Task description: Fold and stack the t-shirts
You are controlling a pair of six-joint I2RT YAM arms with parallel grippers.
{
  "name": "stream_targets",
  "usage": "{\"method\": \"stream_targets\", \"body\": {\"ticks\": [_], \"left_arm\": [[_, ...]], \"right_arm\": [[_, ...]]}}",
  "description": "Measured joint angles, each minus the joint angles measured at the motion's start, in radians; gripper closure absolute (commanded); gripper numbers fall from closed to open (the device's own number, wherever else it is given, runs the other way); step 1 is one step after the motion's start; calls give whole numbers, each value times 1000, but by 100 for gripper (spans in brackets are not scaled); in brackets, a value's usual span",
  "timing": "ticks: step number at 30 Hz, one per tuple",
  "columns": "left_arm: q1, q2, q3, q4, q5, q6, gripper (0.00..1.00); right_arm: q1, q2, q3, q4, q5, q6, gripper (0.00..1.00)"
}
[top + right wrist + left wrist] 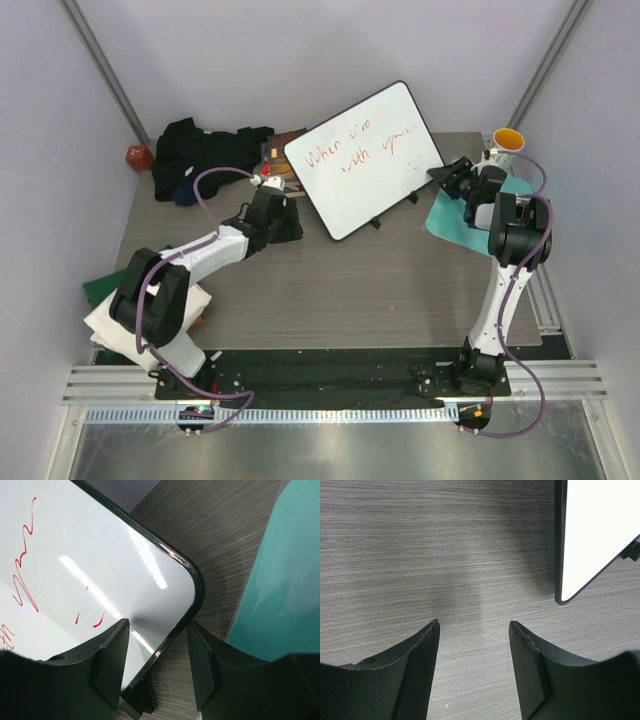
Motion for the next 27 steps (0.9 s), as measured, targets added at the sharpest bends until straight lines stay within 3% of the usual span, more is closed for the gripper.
{"method": "stream_targets", "body": {"ticks": [3,11,27], "left_arm": [[2,22,8,6,4,0,41],[9,57,47,21,42,0,41],[9,80,95,87,78,0,41]], "right_arm": [[0,0,-8,19,-2,10,46],[0,0,-53,111,-8,59,63],[0,0,-135,225,-10,117,63]]}}
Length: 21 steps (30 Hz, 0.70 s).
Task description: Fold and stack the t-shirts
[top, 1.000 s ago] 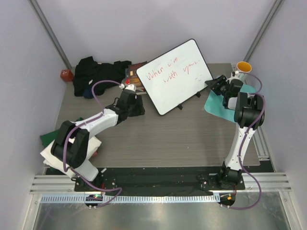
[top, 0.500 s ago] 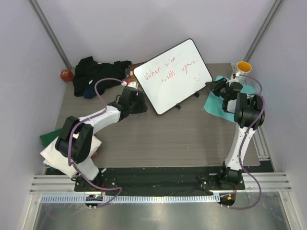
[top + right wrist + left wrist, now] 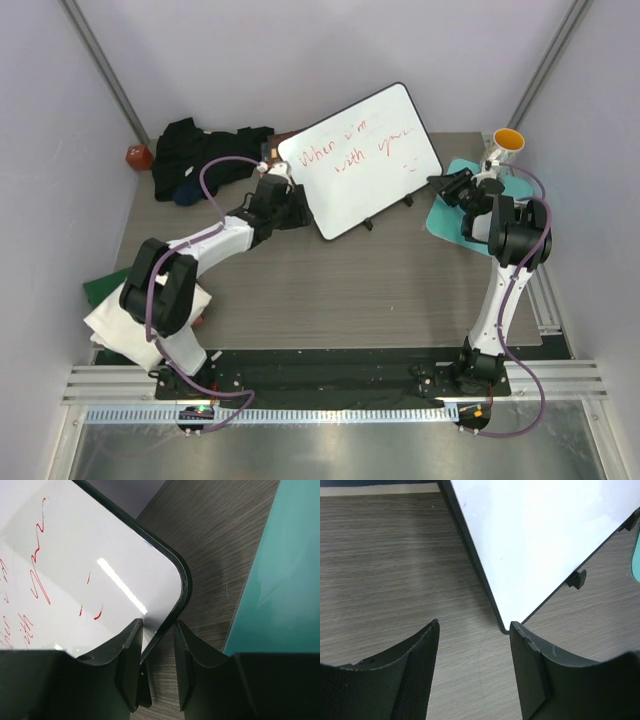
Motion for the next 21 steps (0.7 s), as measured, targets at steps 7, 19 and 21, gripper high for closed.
{"method": "stream_targets", "body": {"ticks": [7,19,21], "left_arm": [[1,92,40,50,21,-5,41],[2,184,55,116,62,-23,64],[2,186,56,116,61,-21,66]], "right_arm": [[0,-6,-23,13,-6,5,63],[0,-56,-76,34,-10,6,67],[0,-71,-93,47,-10,10,69]]}}
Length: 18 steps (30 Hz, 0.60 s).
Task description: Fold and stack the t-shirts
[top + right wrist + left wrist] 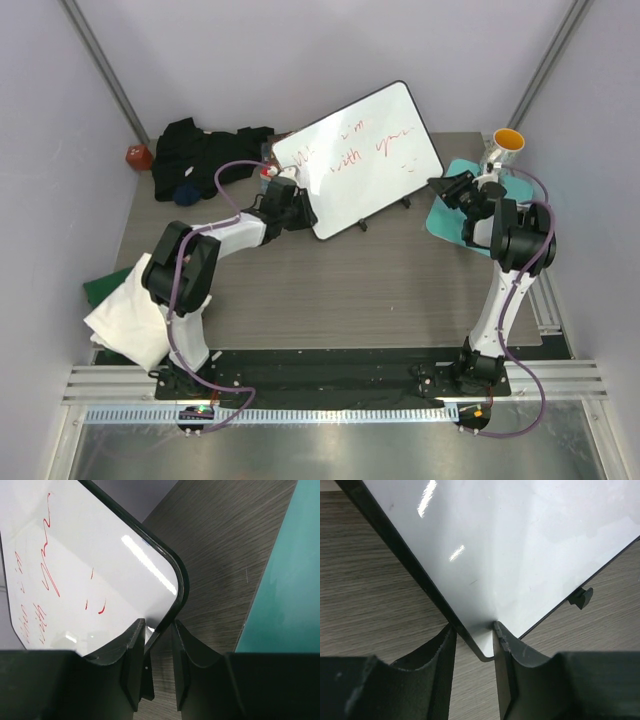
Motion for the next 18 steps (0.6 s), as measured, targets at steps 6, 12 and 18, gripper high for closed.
{"method": "stream_targets", "body": {"ticks": [6,12,18], "left_arm": [[2,6,20,-32,-21,22,76],[13,7,61,-72,-51,54,80],[15,7,101,-87,-52,80,81]], "right_arm": [[0,-35,-76,42,5,7,69],[0,-114,-209,70,17,14,69],[3,-261,-330,116,19,17,69]]}}
